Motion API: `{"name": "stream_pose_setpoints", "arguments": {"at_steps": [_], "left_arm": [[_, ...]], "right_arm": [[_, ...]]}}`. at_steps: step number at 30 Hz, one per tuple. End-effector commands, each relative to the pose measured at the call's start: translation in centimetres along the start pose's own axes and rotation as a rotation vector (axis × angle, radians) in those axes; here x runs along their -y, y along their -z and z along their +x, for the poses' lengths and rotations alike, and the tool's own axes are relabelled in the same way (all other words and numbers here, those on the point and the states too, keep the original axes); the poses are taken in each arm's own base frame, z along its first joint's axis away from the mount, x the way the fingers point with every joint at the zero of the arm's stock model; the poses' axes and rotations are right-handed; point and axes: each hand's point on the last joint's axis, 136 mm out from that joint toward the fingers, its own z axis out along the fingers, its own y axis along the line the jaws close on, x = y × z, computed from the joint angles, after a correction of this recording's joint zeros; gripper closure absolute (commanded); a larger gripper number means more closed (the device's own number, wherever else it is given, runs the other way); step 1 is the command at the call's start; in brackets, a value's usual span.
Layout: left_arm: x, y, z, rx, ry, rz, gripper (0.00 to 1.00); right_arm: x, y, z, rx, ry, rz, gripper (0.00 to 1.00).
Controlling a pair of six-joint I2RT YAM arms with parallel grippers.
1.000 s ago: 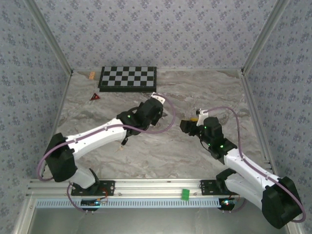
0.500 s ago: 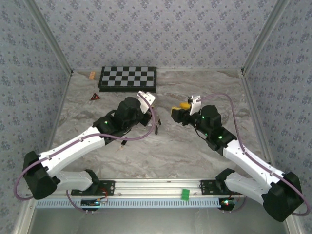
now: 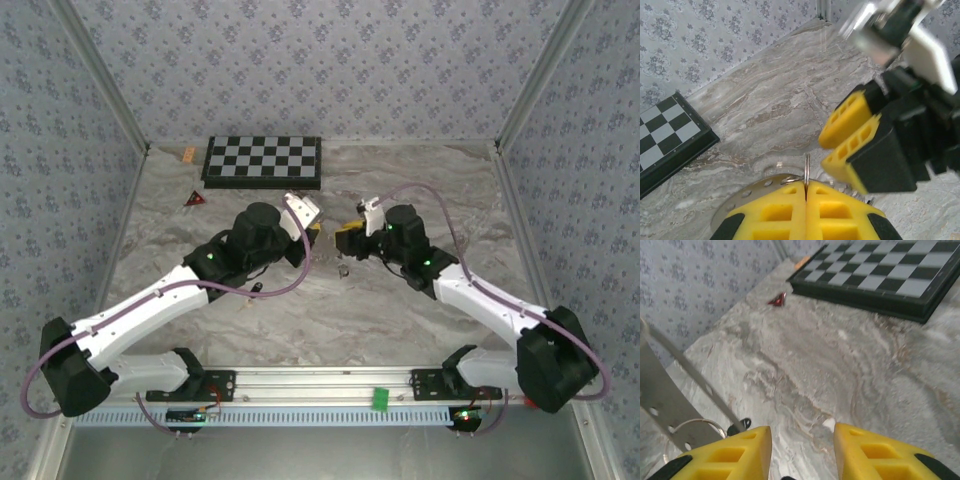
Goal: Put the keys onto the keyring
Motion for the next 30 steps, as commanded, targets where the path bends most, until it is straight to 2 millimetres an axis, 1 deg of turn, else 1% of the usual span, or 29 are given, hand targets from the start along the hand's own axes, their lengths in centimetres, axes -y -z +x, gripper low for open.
{"name": "stream_pose_setpoints", "arguments": {"at_steps": [1, 4, 6, 13, 17, 21, 26, 30], "left_arm": [[0.1, -0.2, -1.5, 0.055, 0.001, 0.017, 1.0], [-0.1, -0.7, -1.6, 0.06, 0.012, 0.014, 1.0], [-0.2, -1.1, -1.6, 0.056, 0.024, 0.021, 1.0], [0.1, -2.0, -1.4, 0.059, 0.082, 0.065, 1.0], [0.0, -2.4, -1.1, 0.069, 0.124, 0.085, 1.0], [-0.5, -2.4, -0.8, 0.08, 0.17, 0.1, 1.0], [-0.9, -2.0, -0.7, 0.092, 0.208, 0.122, 1.0], [-1.5, -1.3, -0.8, 0.11, 0.243, 0.14, 1.0]], "right_arm": [[-2.8, -1.0, 0.1, -0.007, 0.063, -0.104, 0.62], [-4.4, -1.5, 1.1, -0.025, 0.1, -0.151, 0.62], [-5.0, -1.6, 1.6, -0.027, 0.115, -0.171, 0.62], [-5.1, -1.5, 2.5, -0.015, 0.106, -0.184, 0.61], [-4.7, -1.5, 2.8, -0.015, 0.103, -0.164, 0.61], [-4.1, -1.2, 2.5, 0.006, 0.102, -0.133, 0.61], [-3.2, -0.8, 2.1, 0.031, 0.089, -0.1, 0.61], [-2.0, 0.0, 1.5, 0.07, 0.059, -0.065, 0.61]]}}
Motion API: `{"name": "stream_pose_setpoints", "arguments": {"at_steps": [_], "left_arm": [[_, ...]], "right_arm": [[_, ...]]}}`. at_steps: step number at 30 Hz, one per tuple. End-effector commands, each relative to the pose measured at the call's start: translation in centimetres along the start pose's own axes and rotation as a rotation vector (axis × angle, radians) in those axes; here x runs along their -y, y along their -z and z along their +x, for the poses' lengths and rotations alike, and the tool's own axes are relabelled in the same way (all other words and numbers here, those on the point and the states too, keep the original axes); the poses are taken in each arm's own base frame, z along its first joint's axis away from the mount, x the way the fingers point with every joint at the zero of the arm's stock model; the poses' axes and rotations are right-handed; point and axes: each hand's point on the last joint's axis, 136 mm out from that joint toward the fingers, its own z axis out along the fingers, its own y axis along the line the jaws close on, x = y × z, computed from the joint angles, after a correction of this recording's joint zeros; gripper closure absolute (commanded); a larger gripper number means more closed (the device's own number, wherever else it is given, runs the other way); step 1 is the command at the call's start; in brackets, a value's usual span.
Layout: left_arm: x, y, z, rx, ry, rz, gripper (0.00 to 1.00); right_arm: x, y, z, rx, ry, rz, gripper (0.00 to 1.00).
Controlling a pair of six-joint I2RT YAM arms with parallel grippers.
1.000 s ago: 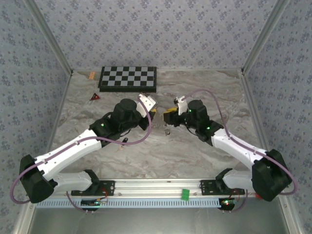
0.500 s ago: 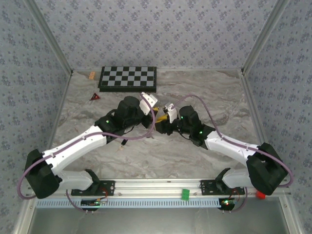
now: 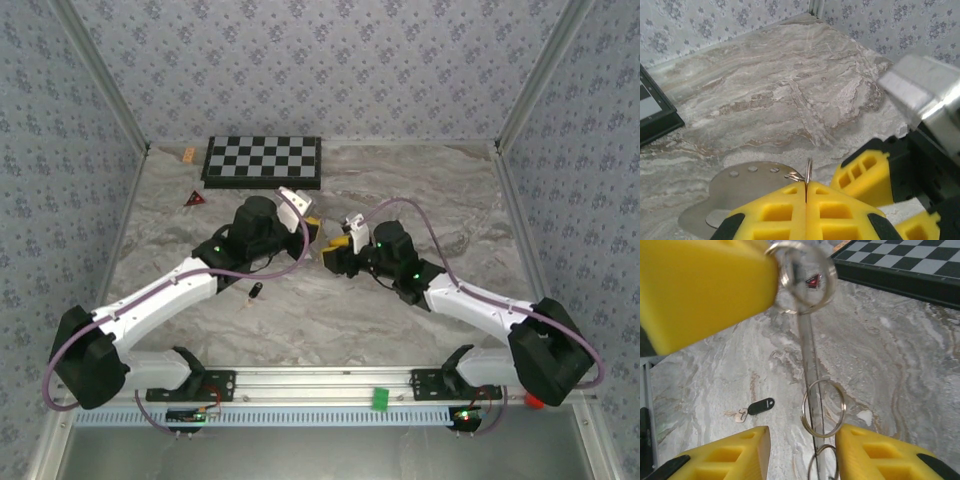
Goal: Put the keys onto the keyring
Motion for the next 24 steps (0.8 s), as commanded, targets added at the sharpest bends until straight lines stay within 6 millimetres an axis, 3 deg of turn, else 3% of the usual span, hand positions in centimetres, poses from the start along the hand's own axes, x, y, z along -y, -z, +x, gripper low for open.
{"name": "stream_pose_setpoints", "arguments": {"at_steps": [1, 18, 24], "left_arm": [[0.7, 1.9, -3.2, 0.114, 0.034, 0.063, 1.0], [1.6, 3.4, -3.8, 0.106, 0.02, 0.121, 1.0], [2.2, 3.6, -3.9, 0.101, 0.016, 0.158, 1.0]], "right_arm": [[0.8, 1.1, -1.4, 0.074, -0.021, 0.032, 0.61], [0.6, 4.7, -4.1, 0.196, -0.016, 0.007, 0.6], [0.0, 5.1, -4.5, 0.208, -0.033, -0.058, 0.61]]}}
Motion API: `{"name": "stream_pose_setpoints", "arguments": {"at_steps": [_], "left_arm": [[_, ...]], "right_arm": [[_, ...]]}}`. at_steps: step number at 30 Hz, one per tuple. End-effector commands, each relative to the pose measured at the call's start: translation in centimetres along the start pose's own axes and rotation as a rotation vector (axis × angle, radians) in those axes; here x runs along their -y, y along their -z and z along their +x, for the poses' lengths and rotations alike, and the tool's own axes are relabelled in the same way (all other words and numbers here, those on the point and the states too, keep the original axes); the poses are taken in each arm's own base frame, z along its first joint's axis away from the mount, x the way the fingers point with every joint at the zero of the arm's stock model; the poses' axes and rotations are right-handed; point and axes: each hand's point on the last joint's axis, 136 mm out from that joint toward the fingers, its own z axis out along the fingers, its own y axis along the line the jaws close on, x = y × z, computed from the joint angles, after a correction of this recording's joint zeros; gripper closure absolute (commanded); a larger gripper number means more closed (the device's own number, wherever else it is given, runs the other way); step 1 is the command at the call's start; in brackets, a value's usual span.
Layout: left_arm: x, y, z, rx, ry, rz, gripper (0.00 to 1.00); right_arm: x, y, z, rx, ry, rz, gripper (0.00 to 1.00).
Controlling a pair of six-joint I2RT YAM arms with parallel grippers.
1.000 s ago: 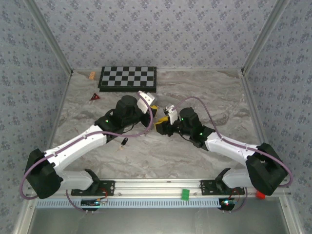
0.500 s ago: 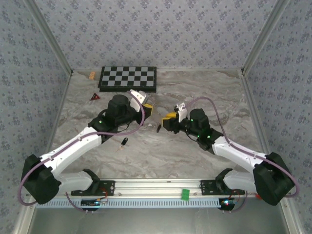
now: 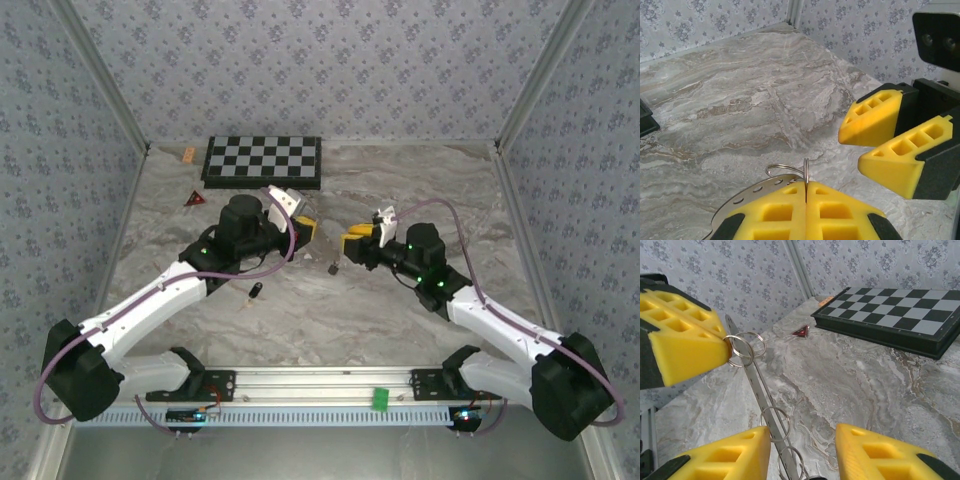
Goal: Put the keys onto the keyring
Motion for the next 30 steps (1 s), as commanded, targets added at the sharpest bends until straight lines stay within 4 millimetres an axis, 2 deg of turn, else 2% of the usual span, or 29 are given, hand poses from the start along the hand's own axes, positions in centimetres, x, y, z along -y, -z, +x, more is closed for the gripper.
{"name": "stream_pose_setpoints", "arguments": {"at_steps": [1, 7, 14, 24, 30], "left_arm": [[1.6, 1.4, -3.0, 0.068, -0.033, 0.06, 1.0], [2.2, 1.6, -3.0, 0.058, -0.04, 0.092, 1.0], [2.6, 1.7, -3.2, 0.058, -0.042, 0.11, 1.0], [3.2, 1.9, -3.0, 0.049, -0.047, 0.144, 1.0], [3.5, 2.2, -3.1, 0.054, -0.049, 0.161, 1.0]], "right_arm": [[-1.2, 0.2, -0.4, 0.013, -0.019, -0.078, 0.61], [-2.0, -0.3, -0.5, -0.003, -0.072, -0.169, 0.65], [-2.2, -0.8, -0.3, -0.022, -0.103, -0.218, 0.65], [-4.2, -0.1, -3.2, 0.045, -0.1, -0.322, 0.7], [-4.8, -0.5, -3.4, 0.018, -0.108, -0.364, 0.76]]}}
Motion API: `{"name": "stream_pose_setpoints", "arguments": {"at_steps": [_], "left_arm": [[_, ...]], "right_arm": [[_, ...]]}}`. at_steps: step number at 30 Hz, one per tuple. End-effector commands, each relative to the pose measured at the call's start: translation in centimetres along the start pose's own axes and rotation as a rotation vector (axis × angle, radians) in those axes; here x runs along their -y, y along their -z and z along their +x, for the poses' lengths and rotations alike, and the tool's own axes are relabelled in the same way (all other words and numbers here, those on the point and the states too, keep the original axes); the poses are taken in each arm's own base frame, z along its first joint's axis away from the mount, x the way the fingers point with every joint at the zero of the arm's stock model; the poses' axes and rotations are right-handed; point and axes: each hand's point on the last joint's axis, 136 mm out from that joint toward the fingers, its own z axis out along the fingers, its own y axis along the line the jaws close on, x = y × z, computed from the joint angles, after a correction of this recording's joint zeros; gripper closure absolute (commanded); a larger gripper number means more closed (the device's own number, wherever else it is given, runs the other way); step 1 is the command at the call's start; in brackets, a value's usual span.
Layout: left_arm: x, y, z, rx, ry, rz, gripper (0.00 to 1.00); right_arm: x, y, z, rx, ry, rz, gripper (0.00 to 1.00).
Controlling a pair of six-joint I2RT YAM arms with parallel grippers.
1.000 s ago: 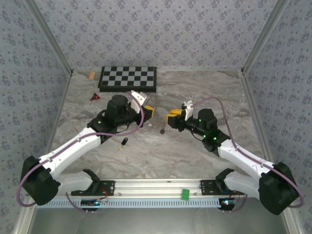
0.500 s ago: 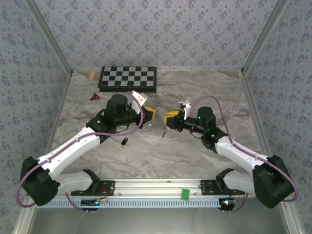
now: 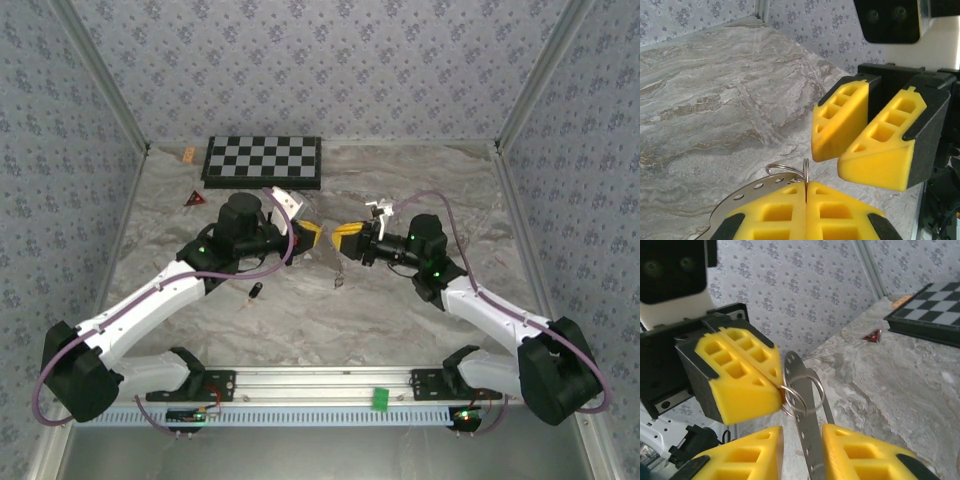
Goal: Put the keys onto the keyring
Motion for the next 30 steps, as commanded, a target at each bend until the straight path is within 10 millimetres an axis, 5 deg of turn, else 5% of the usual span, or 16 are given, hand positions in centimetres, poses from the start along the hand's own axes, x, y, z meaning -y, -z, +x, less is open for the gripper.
{"name": "stream_pose_setpoints", "arguments": {"at_steps": [1, 15, 19, 30], "left_arm": [[1.5, 1.7, -3.1, 0.085, -0.051, 0.041, 1.0], [1.5, 2.4, -4.3, 0.118, -0.058, 0.027, 1.0], [1.4, 2.2, -4.1, 0.11, -0.055, 0.029, 1.0], [1.7, 1.9, -3.4, 0.089, -0.05, 0.056, 1.0]], "right_arm": [[-1.2, -0.3, -1.2, 0.005, 0.011, -0.064, 0.76], [0.2, -0.5, 1.6, -0.029, -0.126, -0.074, 0.53], [0.0, -0.9, 2.0, -0.04, -0.141, -0.091, 0.55], [-1.1, -0.2, -1.3, 0.043, -0.01, -0.058, 0.71]]}}
